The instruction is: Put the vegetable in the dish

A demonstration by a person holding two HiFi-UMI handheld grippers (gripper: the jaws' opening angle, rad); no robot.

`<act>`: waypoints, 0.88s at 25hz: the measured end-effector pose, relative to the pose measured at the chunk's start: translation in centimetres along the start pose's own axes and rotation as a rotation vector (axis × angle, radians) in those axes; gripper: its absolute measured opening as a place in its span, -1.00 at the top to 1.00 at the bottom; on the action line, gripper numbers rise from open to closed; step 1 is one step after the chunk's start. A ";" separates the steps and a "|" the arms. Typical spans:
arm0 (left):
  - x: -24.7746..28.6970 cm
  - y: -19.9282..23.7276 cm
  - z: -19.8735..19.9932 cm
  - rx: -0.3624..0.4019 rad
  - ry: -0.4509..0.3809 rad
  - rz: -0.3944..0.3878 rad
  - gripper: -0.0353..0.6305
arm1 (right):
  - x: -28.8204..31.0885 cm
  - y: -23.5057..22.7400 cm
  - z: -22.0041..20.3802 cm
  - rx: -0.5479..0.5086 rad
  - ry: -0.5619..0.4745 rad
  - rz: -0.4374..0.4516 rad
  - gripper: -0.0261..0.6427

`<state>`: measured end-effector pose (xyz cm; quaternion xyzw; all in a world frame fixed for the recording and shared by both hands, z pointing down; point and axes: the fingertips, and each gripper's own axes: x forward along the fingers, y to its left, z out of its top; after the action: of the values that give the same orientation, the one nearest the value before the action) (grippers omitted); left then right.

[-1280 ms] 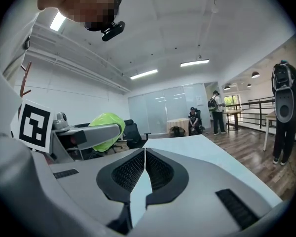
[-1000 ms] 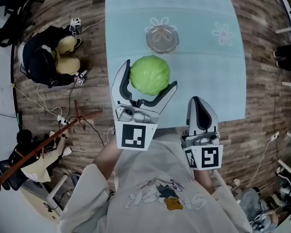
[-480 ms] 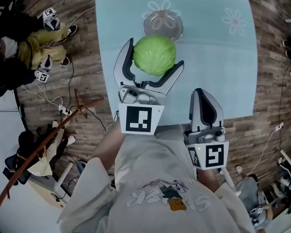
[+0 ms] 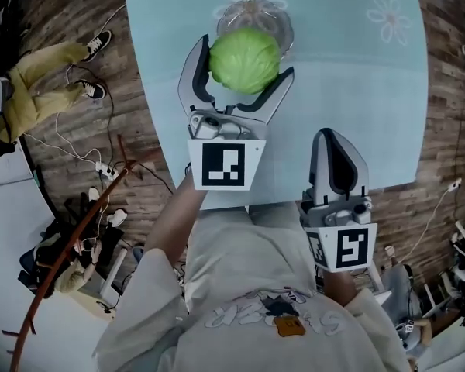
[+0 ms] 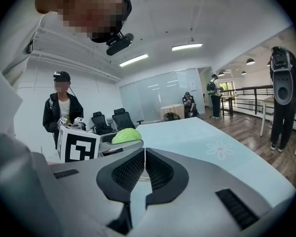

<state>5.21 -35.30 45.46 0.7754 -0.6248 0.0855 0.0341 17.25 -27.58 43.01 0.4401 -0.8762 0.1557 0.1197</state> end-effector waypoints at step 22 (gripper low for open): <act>7.2 -1.0 -9.6 0.041 0.125 -0.062 -0.66 | 2.8 -3.3 -4.3 0.043 0.027 -0.021 0.85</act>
<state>6.78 -40.47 56.21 0.7879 -0.5954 0.1453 0.0599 18.63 -29.89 48.48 0.4495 -0.8663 0.1792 0.1235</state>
